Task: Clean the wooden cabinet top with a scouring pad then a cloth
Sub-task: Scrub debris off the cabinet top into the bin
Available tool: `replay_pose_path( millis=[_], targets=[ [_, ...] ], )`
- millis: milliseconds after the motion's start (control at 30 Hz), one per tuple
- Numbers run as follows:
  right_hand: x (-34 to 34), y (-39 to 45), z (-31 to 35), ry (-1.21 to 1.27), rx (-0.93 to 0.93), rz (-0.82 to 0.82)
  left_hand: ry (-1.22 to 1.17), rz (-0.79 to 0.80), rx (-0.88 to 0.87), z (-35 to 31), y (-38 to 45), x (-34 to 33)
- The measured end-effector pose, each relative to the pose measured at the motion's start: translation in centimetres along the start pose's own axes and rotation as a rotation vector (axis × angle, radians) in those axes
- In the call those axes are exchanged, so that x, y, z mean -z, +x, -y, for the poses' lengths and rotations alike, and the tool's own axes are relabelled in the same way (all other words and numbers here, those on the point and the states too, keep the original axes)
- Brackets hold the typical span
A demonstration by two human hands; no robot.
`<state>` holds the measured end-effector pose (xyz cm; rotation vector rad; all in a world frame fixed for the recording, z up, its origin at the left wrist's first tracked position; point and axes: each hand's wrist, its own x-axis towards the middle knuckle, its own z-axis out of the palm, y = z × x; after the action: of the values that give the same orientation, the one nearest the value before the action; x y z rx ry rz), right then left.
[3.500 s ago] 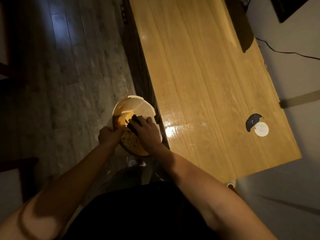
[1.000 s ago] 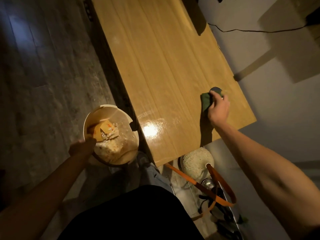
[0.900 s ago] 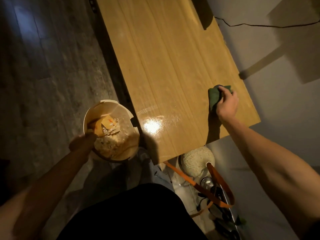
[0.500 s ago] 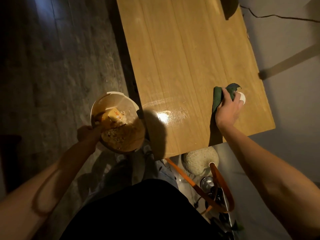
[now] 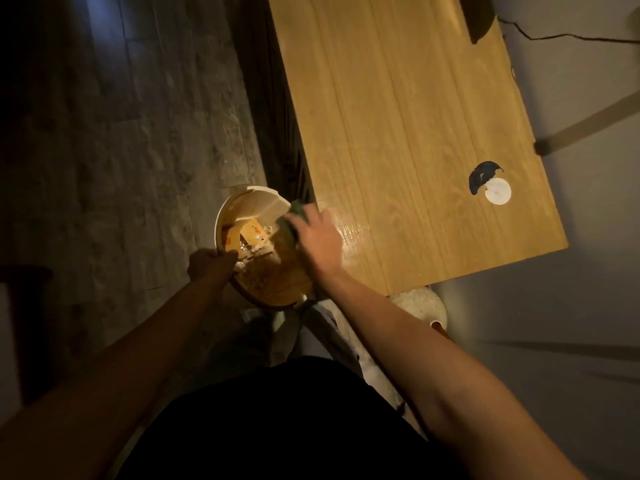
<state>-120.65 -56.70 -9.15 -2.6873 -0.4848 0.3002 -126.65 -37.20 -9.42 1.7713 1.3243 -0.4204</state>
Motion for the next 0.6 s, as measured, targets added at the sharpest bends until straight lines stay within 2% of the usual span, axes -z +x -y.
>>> replay_pose_path(
  millis=[33,100,200,300,433,600],
  targets=[
    [-1.2,-0.6,1.5,0.008,0.088,0.084,0.027,0.013,-0.016,0.1,-0.1,0.3],
    [-3.0,-2.2,4.0,0.086,0.097,0.178,0.064,0.037,-0.038,0.4,-0.1,1.1],
    [-3.7,-3.8,6.0,0.125,0.027,0.159,0.049,0.023,-0.07,1.3,-0.3,2.1],
    [-2.2,-4.2,5.5,0.107,0.011,0.088,0.001,0.008,-0.089,2.3,-0.6,2.2],
    [1.7,-4.8,2.2,0.186,-0.064,-0.069,-0.008,0.022,-0.022,2.6,-1.2,1.5],
    [6.9,-5.8,-6.9,0.241,-0.315,-0.307,0.106,-0.012,0.041,2.6,-2.3,-0.2]
  ],
)
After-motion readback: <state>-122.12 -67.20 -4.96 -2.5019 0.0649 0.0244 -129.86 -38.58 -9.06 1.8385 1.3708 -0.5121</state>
